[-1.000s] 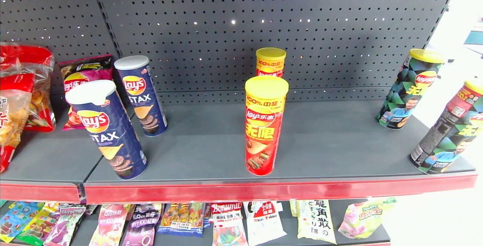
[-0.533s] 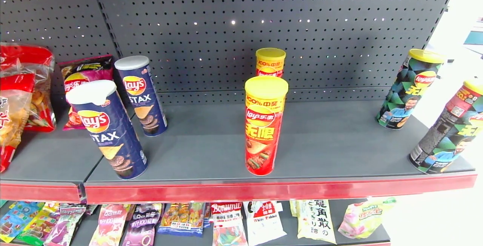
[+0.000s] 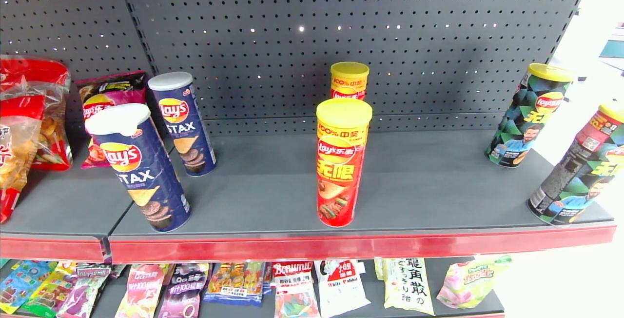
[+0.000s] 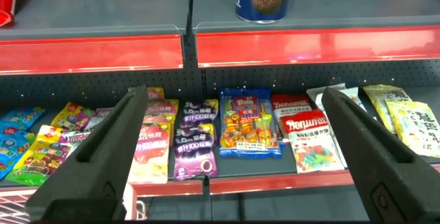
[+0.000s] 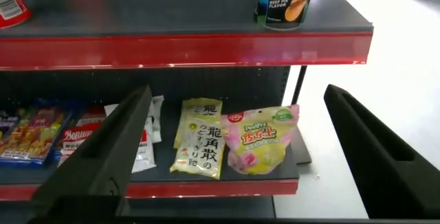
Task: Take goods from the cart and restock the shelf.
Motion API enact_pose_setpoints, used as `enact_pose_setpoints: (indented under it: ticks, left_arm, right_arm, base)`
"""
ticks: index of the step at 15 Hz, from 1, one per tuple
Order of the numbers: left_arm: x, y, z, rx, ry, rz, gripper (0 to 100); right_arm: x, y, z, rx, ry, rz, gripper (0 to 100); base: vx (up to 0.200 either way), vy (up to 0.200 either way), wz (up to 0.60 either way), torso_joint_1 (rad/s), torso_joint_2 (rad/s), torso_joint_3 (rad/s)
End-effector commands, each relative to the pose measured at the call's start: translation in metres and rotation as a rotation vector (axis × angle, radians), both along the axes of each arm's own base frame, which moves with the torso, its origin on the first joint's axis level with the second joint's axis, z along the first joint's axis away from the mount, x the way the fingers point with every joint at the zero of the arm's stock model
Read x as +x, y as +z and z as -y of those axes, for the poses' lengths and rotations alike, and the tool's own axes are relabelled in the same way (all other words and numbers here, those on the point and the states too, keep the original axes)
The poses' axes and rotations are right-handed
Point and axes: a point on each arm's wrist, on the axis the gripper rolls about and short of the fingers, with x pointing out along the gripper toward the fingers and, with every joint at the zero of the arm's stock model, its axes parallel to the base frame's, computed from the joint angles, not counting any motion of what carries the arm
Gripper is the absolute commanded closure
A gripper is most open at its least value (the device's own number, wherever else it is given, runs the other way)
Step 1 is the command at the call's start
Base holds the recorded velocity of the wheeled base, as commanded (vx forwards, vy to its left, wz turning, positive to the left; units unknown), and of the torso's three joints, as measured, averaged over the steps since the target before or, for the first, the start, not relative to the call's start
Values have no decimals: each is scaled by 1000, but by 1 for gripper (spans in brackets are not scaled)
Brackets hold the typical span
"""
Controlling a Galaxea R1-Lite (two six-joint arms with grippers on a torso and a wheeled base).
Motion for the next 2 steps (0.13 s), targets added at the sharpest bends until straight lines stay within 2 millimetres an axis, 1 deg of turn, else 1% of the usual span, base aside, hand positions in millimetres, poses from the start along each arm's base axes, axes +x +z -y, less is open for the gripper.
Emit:
enact_pose_setpoints:
  ticks: [1,2]
  left_arm:
    - [0,0,0,0,1,1,0]
    - [0,0,0,0,1,1,0]
  right_arm:
    - [0,0,0,-1,-1,-2,0]
    - [0,0,0,-1,-2,-2,0]
  base:
    - [0,0,0,0,0,0]
    - [0,0,0,0,0,0]
